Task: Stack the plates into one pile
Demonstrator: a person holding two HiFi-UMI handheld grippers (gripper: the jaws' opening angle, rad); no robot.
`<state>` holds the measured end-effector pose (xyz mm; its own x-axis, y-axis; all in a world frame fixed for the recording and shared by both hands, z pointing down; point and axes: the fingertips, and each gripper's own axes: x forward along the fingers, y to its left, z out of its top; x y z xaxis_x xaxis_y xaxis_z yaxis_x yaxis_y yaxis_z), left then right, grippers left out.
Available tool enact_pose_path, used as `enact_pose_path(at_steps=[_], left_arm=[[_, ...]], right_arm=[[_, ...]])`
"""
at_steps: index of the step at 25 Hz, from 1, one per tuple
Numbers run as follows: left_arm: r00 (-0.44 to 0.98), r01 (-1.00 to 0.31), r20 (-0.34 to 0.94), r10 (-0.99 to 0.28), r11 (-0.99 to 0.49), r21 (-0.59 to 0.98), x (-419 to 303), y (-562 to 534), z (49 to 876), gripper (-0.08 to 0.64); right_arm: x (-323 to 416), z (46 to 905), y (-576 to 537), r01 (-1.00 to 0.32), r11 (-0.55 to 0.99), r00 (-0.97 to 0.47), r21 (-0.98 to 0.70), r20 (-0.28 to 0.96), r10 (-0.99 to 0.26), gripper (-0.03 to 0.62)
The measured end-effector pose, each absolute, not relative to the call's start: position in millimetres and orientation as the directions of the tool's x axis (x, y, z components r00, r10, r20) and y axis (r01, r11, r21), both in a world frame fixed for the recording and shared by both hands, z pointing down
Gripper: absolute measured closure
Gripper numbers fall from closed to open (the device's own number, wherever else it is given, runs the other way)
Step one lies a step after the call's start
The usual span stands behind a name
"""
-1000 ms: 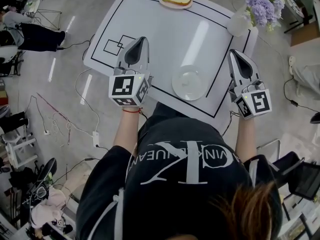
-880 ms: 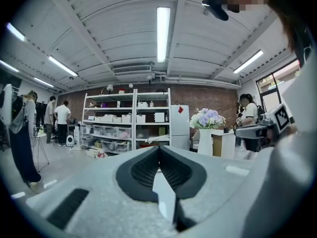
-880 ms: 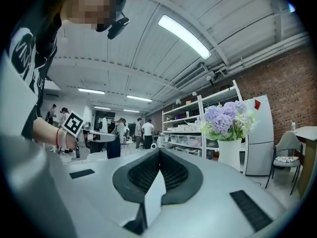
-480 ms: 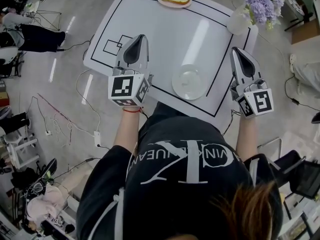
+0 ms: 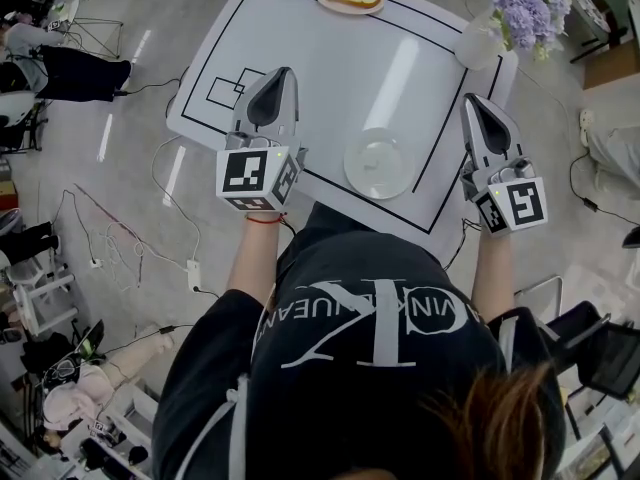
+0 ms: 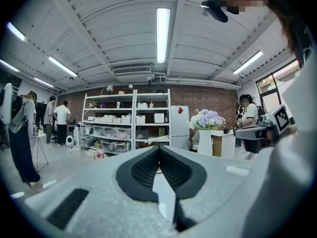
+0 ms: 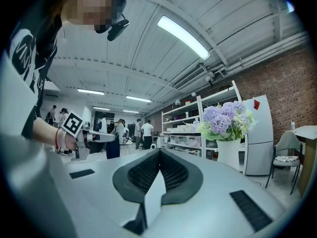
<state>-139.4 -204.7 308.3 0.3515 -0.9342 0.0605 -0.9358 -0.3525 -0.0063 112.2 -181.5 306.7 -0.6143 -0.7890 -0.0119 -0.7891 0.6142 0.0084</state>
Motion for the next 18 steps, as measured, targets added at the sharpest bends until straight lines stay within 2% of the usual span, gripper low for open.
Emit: enact_pose_path(at_steps=[18], left_arm=[[0.352,-0.935,0.063,-0.934,-0.353,-0.008,-136.2,-201.3,306.4,0.549]], right_arm=[[114.9,314.0,-175.1,-0.789,0.614,-0.614,0.000,0.014,-0.789,0.592]])
